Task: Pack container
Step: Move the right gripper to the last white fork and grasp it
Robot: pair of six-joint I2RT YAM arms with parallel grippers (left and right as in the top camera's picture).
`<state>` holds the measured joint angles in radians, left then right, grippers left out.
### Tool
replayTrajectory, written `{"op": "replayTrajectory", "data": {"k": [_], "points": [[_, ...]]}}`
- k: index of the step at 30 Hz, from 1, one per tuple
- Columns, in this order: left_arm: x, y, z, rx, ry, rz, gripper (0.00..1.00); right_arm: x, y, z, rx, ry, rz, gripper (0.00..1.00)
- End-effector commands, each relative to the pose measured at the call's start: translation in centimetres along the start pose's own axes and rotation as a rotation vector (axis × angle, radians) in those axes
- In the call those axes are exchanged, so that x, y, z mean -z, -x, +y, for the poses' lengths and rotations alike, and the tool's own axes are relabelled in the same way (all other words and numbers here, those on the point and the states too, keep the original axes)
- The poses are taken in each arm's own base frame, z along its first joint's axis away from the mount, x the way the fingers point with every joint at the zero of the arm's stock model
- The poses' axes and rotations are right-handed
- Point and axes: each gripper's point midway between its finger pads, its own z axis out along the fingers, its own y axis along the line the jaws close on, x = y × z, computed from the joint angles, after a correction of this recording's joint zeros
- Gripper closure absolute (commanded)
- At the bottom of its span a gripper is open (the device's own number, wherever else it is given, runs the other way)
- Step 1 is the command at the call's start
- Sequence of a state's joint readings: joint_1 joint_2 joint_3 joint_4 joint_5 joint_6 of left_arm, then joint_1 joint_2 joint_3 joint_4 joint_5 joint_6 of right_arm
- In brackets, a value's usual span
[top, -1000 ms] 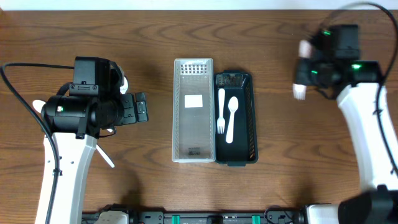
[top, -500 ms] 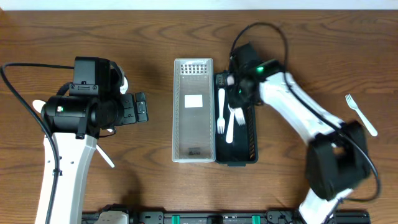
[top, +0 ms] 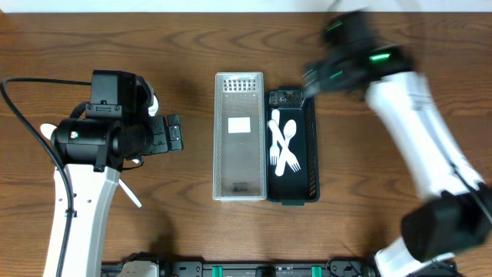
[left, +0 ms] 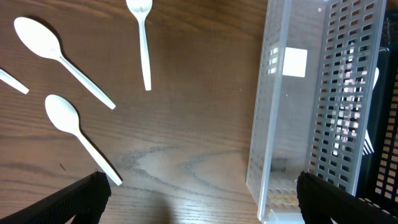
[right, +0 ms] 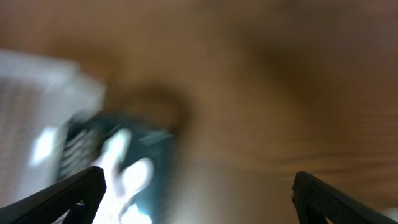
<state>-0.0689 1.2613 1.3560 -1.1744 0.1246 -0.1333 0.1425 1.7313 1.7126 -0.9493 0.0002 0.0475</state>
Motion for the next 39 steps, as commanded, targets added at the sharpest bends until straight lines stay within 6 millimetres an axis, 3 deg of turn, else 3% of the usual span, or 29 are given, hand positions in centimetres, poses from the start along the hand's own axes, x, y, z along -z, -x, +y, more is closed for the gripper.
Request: {"op": "replayTrajectory", "data": {"k": [1,4,6,9,15,20,27,39], "points": [[0.6,0.4,0.1,-0.009,0.004,-0.024,0.02,1.9,0.2,-9.4,0.144,-0.173,-0.002,0.01],[0.6,0.4,0.1,-0.009,0.005,-0.023,0.02,1.1,-3.4,-16.5,0.249,-0.227,0.13,0.01],[0.6,0.4,0.1,-0.009,0.004,-0.024,0.02,0.1,-5.9,-19.8,0.25,-0.213,0.205,0.01],[0.6,0.4,0.1,-0.008,0.005,-0.023,0.02,-1.6,-8.8,-23.0,0.18,-0.163,0.262,0.01],[0.6,0.4,0.1,-0.009,0.004,-0.024,0.02,-5.1,-12.7,-26.3,0.081,-0.087,0.328,0.03],[0.6,0.4,0.1,-0.009,0.004,-0.024,0.02,-7.3,-15.5,-27.6,0.031,-0.056,0.394,0.04],[0.6,0.4,0.1,-0.009,0.004,-0.024,0.02,-10.3,-18.3,-27.4,0.005,-0.003,0.472,0.1],[0.6,0.4,0.1,-0.009,0.004,-0.024,0.02,-10.1,-21.0,-29.0,-0.065,-0.018,0.511,0.17]]}}
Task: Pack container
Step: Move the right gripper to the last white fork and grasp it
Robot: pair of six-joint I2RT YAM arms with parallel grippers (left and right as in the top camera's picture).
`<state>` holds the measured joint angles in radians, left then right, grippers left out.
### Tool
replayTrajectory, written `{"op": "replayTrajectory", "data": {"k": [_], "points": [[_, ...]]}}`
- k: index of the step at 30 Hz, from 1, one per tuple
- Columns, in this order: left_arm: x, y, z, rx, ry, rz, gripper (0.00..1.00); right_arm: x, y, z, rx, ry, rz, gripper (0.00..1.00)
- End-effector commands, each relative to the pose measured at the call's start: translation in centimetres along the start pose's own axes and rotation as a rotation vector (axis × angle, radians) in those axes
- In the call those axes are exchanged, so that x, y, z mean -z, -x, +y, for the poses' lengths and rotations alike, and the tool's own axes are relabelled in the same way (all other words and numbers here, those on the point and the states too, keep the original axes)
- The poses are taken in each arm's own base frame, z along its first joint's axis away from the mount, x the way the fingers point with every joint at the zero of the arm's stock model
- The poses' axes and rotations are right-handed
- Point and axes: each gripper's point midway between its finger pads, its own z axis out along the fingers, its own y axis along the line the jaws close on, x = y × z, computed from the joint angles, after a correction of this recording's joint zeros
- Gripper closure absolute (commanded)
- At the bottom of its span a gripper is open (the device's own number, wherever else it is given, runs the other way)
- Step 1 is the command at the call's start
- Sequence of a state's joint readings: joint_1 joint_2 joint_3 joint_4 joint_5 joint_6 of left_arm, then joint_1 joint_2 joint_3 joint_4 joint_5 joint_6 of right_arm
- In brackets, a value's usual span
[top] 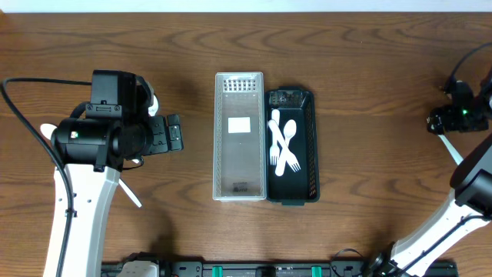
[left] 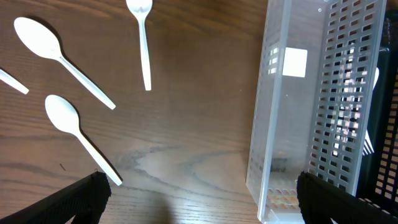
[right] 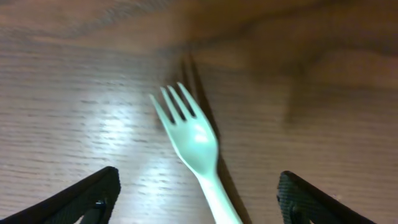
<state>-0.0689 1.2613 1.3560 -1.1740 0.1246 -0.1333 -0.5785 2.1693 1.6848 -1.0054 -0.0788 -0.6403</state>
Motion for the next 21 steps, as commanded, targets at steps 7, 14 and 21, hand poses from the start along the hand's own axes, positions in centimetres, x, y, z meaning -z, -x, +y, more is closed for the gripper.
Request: {"op": "replayTrajectory", "data": {"k": [7,14,21], "points": [[0.6,0.4,0.1,-0.008,0.005,-0.023,0.02,-3.4,-4.1,-0.2,-0.067,0.013,0.074,0.19],[0.6,0.4,0.1,-0.009,0.005,-0.022,0.02,-4.5,-5.0,0.0,-0.082,0.002,0.095,0.28],[0.6,0.0,0.2,-0.008,0.007,-0.009,0.02,-4.5,-4.8,0.2,-0.09,0.001,0.094,0.44]]}}
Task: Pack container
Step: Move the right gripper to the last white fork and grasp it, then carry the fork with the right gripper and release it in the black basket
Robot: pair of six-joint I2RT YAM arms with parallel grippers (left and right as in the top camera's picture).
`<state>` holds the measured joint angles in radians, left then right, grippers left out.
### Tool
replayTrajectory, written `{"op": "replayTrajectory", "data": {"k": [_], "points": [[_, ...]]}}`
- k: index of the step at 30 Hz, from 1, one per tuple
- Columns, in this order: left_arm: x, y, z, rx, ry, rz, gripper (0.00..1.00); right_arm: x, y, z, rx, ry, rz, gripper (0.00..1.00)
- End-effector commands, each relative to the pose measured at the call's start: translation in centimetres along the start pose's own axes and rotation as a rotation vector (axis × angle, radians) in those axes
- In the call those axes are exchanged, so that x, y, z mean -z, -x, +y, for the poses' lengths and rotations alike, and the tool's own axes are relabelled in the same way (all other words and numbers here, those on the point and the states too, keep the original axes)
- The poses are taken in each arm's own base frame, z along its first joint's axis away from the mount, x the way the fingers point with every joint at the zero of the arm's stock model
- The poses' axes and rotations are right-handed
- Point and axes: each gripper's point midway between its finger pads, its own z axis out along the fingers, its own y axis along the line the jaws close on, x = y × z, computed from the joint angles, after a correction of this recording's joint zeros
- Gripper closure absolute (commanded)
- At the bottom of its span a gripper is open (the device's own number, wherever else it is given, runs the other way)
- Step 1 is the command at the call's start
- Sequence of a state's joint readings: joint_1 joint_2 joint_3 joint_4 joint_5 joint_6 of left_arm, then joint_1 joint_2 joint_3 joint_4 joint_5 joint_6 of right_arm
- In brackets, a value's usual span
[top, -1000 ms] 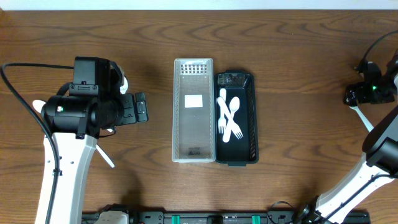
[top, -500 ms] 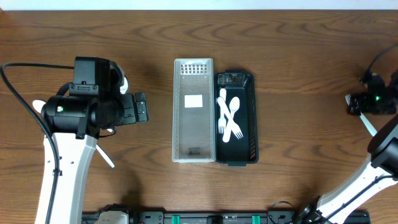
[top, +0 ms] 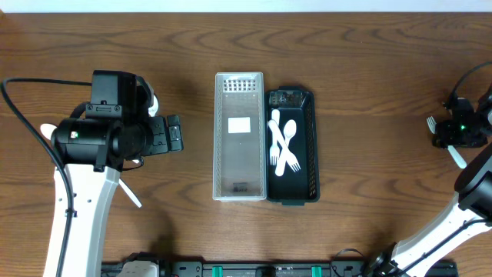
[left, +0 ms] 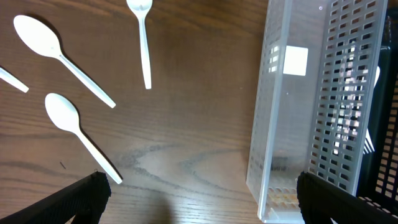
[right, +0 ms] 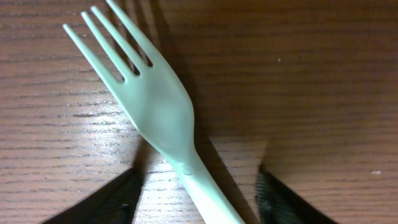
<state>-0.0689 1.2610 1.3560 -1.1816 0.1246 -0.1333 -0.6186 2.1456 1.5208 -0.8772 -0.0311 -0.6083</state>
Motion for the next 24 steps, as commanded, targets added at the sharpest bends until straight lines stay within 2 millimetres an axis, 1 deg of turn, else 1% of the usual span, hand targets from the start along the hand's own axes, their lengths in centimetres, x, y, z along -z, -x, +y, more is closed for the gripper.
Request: {"op": "replayTrajectory", "data": {"k": [1,6,11,14,15,21,24], "points": [[0.6,0.1,0.1,-0.008,0.007,-0.012,0.02,-1.8,-1.4,1.2,-0.011,0.035,0.057,0.46],[0.6,0.0,0.2,-0.007,0.008,-0.007,0.02,-1.8,-0.8,1.9,0.011,0.033,0.052,0.56],[0.6,0.0,0.2,-0.007,0.008,-0.007,0.02,-1.8,0.0,2.8,0.037,0.04,0.043,0.71],[0.6,0.0,0.2,-0.007,0.008,-0.008,0.02,-1.9,0.2,3.2,0.048,0.041,0.042,0.72],[0.6,0.0,0.2,-0.007,0.008,-0.007,0.02,-1.9,0.3,3.3,0.052,0.041,0.042,0.75],[0.6,0.0,0.2,-0.007,0.008,-0.008,0.02,-1.8,1.0,4.2,0.069,0.057,0.023,0.79],[0.6,0.0,0.2,-0.007,0.008,-0.008,0.02,-1.7,1.2,4.3,0.061,0.054,0.018,0.84]]}}
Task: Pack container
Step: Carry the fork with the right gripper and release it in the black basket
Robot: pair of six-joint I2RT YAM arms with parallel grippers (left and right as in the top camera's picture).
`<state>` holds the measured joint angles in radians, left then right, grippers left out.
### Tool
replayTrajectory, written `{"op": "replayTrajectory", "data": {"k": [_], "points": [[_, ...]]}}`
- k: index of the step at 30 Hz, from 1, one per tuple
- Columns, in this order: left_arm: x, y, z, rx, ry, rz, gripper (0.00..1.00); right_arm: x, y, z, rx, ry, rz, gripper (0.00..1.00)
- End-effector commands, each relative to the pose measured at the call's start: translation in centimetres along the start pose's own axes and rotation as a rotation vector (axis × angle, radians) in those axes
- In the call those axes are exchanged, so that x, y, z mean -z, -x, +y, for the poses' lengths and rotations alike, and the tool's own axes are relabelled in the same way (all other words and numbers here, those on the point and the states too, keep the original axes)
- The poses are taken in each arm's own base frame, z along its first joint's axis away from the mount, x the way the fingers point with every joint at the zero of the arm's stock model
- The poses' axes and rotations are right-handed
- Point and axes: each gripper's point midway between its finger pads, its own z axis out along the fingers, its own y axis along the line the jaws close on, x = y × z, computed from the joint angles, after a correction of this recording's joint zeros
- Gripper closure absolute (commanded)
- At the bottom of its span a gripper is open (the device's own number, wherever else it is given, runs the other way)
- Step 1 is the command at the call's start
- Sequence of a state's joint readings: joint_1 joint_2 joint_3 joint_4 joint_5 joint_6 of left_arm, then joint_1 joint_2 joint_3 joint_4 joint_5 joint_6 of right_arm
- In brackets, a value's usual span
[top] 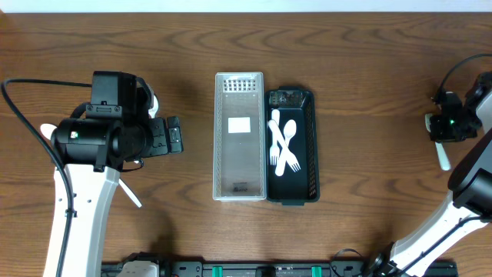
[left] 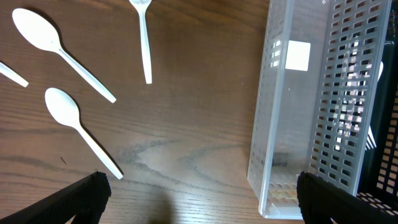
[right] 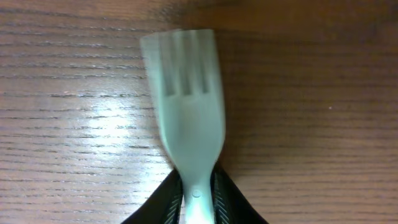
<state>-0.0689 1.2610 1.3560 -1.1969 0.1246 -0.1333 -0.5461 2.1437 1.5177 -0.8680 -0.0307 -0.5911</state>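
Observation:
A clear perforated container (top: 239, 136) and a black one (top: 309, 146) stand side by side mid-table; the black one holds white plastic cutlery (top: 283, 144). At the far right edge my right gripper (top: 447, 127) is shut on a white fork (right: 186, 118), its fingers (right: 158, 208) pinching the neck just below the tines, right gripper (right: 198, 193). My left gripper (left: 199, 208) hangs open left of the clear container (left: 292, 106), nothing between its fingers (left: 81, 199). Two white spoons (left: 62, 106) and another white utensil (left: 144, 43) lie on the wood below it.
A white utensil handle (top: 131, 192) pokes out from under the left arm. The fork's handle (top: 443, 158) shows below the right gripper, close to the table's right edge. Bare wood lies between the containers and each arm.
My right gripper, then open with a finger on each side of the tilted fork, is now shut on its neck, and the fork sits straight. The left wrist view has shifted slightly.
My right arm was first in motion beside the black container, its view blurred. Then it was at the far right edge, open above a lone fork. Then it was low with fingers around the fork, and now it grips it. The left arm stayed open by the clear container.

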Motion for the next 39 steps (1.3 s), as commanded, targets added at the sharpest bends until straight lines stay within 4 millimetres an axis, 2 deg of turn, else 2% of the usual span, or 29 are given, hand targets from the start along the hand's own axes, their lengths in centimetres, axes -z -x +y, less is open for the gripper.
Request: {"op": "replayTrajectory", "data": {"k": [1,7,10,11,15,19,23,28,31,36,39], "points": [[0.6,0.4,0.1,-0.008,0.005,-0.023,0.02,-1.5,-0.3,1.9,0.001,0.051,0.02,0.85],[0.6,0.4,0.1,-0.008,0.005,-0.023,0.02,-0.8,0.4,2.0,-0.027,0.044,-0.007,0.88],[0.6,0.4,0.1,-0.008,0.004,-0.023,0.02,0.4,1.4,2.3,-0.05,0.058,-0.056,0.96],[0.6,0.4,0.1,-0.008,0.004,-0.023,0.02,1.1,1.8,2.3,-0.066,0.056,-0.079,0.99],[0.6,0.4,0.1,-0.008,0.004,-0.024,0.02,4.6,3.8,2.8,-0.118,0.026,-0.176,0.99],[0.6,0.4,0.1,-0.008,0.005,-0.023,0.02,9.5,6.3,5.3,-0.159,0.002,-0.296,0.99],[0.6,0.4,0.1,-0.008,0.005,-0.023,0.02,14.5,8.2,10.7,-0.185,0.032,-0.397,0.99],[0.6,0.4,0.1,-0.008,0.005,-0.023,0.02,18.3,7.8,20.0,-0.021,0.035,-0.42,0.98],[0.6,0.4,0.1,-0.008,0.004,-0.023,0.02,19.3,7.0,25.1,0.073,0.021,-0.42,0.99],[0.6,0.2,0.1,-0.008,0.006,-0.015,0.02,19.3,4.9,33.6,0.159,0.097,-0.391,0.99],[0.6,0.0,0.2,-0.007,0.008,-0.007,0.02,19.2,3.9,36.9,0.186,0.103,-0.389,0.99]]}}
